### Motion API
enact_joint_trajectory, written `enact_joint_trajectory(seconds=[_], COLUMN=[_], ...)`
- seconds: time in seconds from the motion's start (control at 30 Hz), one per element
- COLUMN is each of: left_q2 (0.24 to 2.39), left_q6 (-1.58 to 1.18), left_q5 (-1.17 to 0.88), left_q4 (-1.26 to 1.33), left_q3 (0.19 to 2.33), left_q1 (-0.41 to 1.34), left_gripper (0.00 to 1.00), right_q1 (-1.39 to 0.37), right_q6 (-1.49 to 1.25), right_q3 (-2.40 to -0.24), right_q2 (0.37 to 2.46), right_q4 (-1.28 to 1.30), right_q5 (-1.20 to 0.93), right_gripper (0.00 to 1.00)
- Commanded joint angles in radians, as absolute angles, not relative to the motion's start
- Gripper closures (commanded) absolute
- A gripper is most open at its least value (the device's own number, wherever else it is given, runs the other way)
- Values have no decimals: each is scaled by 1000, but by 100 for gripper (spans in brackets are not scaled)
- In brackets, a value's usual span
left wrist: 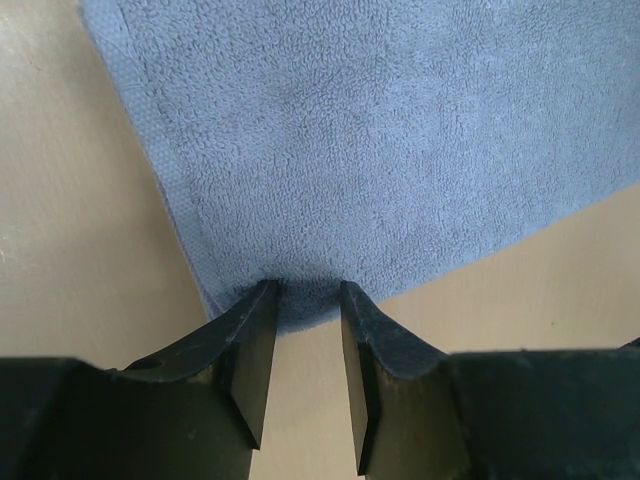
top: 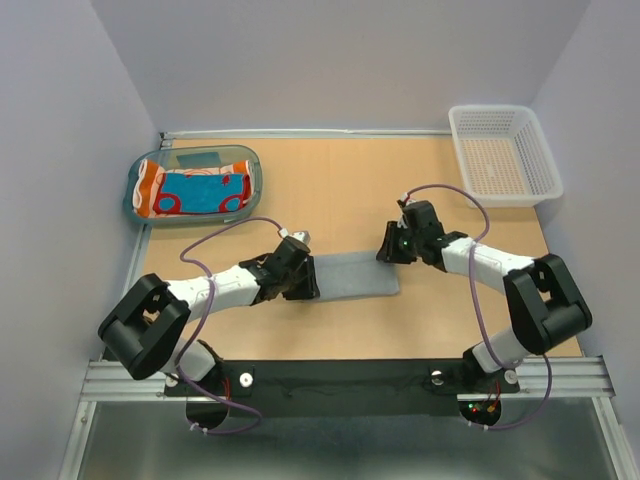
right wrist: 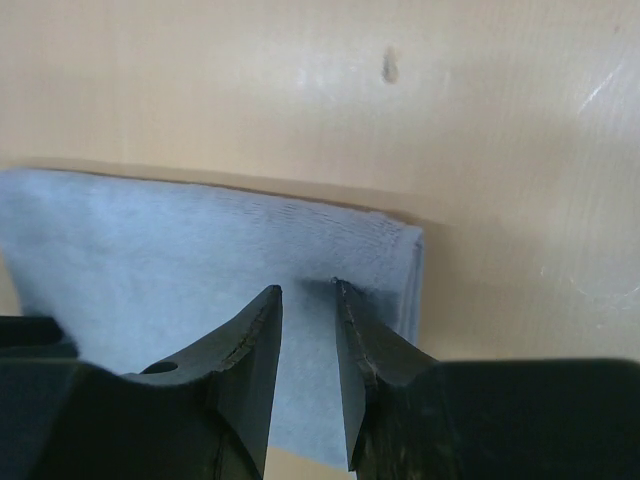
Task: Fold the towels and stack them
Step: Fold the towel, then neatly place the folded towel into the bin
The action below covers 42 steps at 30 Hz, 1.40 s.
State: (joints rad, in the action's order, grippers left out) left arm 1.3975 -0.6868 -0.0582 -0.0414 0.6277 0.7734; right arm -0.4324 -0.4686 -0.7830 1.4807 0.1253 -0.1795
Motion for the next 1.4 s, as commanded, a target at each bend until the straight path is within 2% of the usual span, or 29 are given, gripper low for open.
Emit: enact_joint_trajectory(seconds=[0.0,0.2,0.37,0.47,0.5,0.6,0.63,0.7,0.83,0.93,0.97,1.13,1.27,1.37], left_q2=[1397,1446,1468,1404,1381,1286,1237,1197,1103,1011,993,902,894,896], left_q6=[-701,-750,-818,-831,-830,-827,-818,-796,-710,-638,-599,-514,-463,-446], left_q5=[-51,-109,-158,-97,-78,-32,-28,-29,-35,-25,-9,72,97,118], left_q4=[-52,30,112,77,63,15,6,-34,-109,-184,-208,-256,-267,-255], left_q3=[601,635,710,765,773,775,770,753,721,718,716,707,695,673], left_q1=[778,778,779,778,775,738,720,645,490,376,355,252,209,199], left_gripper=[57,57,55,50,49,40,34,30,17,2,1,1,1,1], right_q1=[-426,-367,-344,-354,-365,-428,-474,-529,-695,-834,-854,-966,-1023,-1048], right_q6=[-482,-394,-284,-242,-235,-198,-192,-189,-209,-224,-232,-248,-249,-250], right_q3=[-738,-773,-914,-980,-989,-1031,-1043,-1071,-1108,-1162,-1178,-1261,-1341,-1385], right_q2=[1543,1635,1677,1626,1606,1556,1530,1513,1526,1577,1616,1732,1815,1873], right_q4=[11,9,44,119,155,239,262,314,389,443,474,532,581,606], right_q5=[-114,-77,-25,-69,-69,-48,-37,-25,44,86,101,150,196,221], right_gripper=[66,66,65,60,54,41,39,34,26,22,20,21,29,38])
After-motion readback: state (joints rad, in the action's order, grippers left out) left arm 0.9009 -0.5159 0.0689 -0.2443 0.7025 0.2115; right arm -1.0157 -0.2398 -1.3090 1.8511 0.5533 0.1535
